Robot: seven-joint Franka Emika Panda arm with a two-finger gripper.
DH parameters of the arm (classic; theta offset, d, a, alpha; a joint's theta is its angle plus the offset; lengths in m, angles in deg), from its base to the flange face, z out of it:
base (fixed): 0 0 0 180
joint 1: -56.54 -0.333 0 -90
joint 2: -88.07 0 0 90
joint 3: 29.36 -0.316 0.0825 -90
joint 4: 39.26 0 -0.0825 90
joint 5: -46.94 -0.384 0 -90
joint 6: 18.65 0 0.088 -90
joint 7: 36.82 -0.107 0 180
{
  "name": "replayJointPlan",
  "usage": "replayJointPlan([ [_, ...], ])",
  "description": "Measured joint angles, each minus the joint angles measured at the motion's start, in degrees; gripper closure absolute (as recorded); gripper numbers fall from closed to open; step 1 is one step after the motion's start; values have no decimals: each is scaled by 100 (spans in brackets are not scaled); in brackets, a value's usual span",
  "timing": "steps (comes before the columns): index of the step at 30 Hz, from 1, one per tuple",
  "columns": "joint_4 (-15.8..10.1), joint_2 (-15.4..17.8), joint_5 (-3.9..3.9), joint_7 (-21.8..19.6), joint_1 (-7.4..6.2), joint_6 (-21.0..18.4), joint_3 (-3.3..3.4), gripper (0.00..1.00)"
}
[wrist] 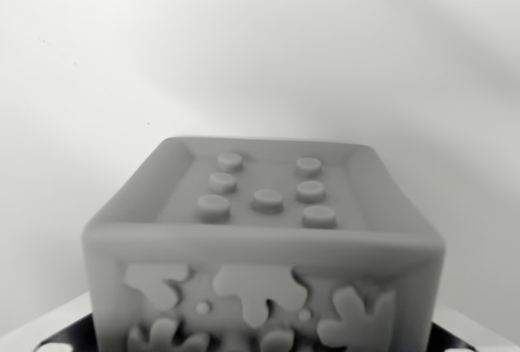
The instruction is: Destack cube
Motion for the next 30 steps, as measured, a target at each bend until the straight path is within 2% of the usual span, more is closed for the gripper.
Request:
replayJointPlan([
  [1,1,-4,0,0,0,3,0,100],
  [2,2,-6,0,0,0,4,0,0],
  [30,6,-8,0,0,1,7,-1,0],
])
